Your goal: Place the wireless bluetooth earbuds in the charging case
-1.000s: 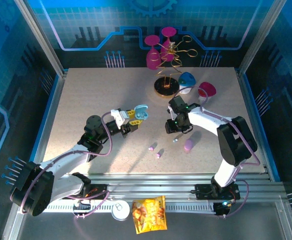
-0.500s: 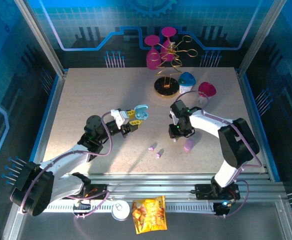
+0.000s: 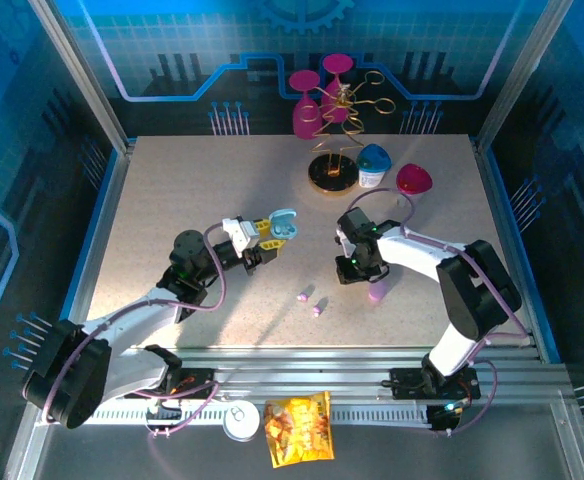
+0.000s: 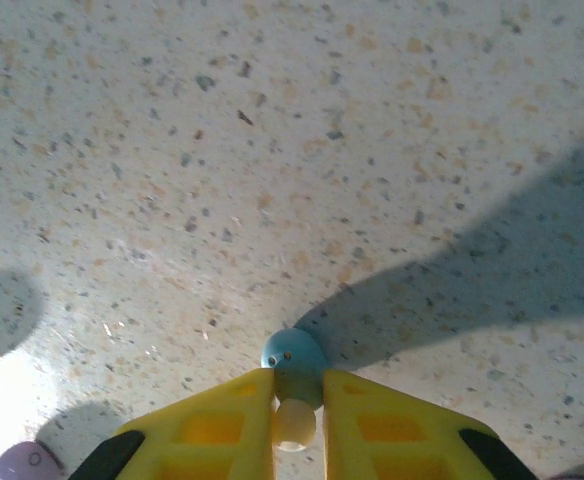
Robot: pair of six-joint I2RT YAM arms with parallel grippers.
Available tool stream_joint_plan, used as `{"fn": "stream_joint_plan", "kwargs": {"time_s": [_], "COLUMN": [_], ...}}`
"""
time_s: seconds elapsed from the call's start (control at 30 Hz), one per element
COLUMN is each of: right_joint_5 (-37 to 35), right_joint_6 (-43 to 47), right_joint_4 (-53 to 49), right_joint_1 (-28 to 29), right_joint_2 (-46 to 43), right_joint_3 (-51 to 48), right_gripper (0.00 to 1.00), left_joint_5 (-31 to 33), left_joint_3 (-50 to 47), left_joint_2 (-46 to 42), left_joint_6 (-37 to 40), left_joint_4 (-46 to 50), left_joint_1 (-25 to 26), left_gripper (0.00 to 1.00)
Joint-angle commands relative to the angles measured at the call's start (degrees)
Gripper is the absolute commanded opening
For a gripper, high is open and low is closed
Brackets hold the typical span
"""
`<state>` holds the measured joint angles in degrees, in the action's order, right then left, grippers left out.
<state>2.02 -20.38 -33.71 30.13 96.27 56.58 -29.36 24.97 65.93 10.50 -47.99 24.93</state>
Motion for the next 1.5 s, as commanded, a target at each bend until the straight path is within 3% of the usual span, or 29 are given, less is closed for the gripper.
{"fn": "stream_joint_plan", "kwargs": {"time_s": [0.0,0.13,0.4,0.6,0.77,0.9,1.07,1.33,1.47], "right_joint_5": [1.35,1.78,16.82,21.76,21.0,16.84,11.87,-3.75,-9.54], "right_joint_6": [-0.67,-1.02,-3.12,-1.84,-1.09,-0.12,0.54,1.59,4.82], "right_joint_4": [0.22,0.23,7.9,10.73,10.74,8.53,6.51,-0.24,-3.18], "right_joint_1": [1.76,1.65,-3.04,-8.86,-11.26,-11.87,-11.2,-2.65,3.18], "right_joint_2": [1.61,0.33,-2.8,1.73,1.27,-0.21,-4.66,-7.62,-4.84], "right_joint_3": [0.97,0.54,-3.86,-7.37,-7.98,-7.22,-6.58,-0.77,2.45], "right_gripper": [0.14,0.12,0.14,0.14,0.18,0.33,0.39,0.4,0.35], "left_joint_5": [-0.54,-0.08,-0.34,-0.13,0.02,-0.15,-0.45,-0.26,0.17], "left_joint_3": [0.2,-0.35,-0.29,-0.75,-0.76,-0.3,0.14,0.08,-0.25], "left_joint_2": [-2.48,-3.85,-3.56,-4.04,-4.61,-4.12,-3.29,-2.98,-3.65], "left_joint_6": [0.53,1.1,0.62,0.56,0.92,1.01,0.84,0.73,1.03], "left_joint_4": [-0.42,0.64,-0.15,-0.46,0.6,0.76,0.49,-0.44,0.04], "left_joint_1": [0.46,0.39,0.47,0.46,0.45,0.47,0.56,0.74,0.82], "left_gripper": [0.15,0.15,0.15,0.15,0.15,0.15,0.15,0.15,0.15]}}
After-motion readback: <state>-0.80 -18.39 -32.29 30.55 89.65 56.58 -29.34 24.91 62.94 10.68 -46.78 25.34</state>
